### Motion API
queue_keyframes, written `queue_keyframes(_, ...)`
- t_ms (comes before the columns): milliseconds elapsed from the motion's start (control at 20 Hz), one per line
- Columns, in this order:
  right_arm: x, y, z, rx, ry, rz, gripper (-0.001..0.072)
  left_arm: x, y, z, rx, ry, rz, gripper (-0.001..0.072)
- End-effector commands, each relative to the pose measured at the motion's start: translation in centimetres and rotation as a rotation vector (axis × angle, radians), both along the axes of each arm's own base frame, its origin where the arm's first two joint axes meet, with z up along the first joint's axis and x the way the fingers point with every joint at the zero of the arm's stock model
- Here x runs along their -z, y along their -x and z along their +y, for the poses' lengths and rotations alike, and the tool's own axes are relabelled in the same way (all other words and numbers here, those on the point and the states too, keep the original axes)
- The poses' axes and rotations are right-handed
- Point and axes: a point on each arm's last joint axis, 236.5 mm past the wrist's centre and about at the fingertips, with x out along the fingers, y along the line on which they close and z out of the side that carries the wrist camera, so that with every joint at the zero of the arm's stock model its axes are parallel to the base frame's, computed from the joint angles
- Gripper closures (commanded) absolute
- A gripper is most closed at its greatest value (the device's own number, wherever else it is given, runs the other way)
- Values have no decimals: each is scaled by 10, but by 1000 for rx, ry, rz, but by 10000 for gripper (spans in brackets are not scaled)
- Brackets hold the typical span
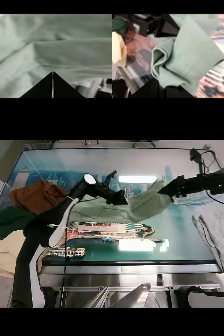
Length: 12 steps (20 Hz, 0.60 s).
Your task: Fold the shirts.
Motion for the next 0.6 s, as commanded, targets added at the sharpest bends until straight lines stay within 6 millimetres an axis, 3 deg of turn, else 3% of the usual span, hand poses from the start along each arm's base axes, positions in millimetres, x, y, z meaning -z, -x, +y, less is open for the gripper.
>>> queue_keyframes(0, -20, -6, 80, -16, -54, -86, 691, -121, 4, 54, 38, 207, -84, 704)
queue_keyframes(50, -19, -14, 108, 2, -54, -125, 691, -150, -4, 86, -16, 230, -124, 704)
queue_keyframes(150, -3, -27, 167, 50, -52, -179, 690, -184, -16, 150, -130, 218, -186, 703)
queue_keyframes(300, 34, -29, 266, 95, -99, -192, 690, -202, -22, 224, -268, 203, -218, 704)
queue_keyframes(400, 54, -20, 334, 29, -153, -183, 690, -199, -24, 254, -343, 200, -227, 703)
queue_keyframes(500, 83, -1, 398, -73, -195, -151, 690, -184, -17, 264, -361, 196, -188, 703)
queue_keyframes(550, 97, 13, 419, -123, -209, -122, 690, -175, -11, 265, -356, 197, -162, 703)
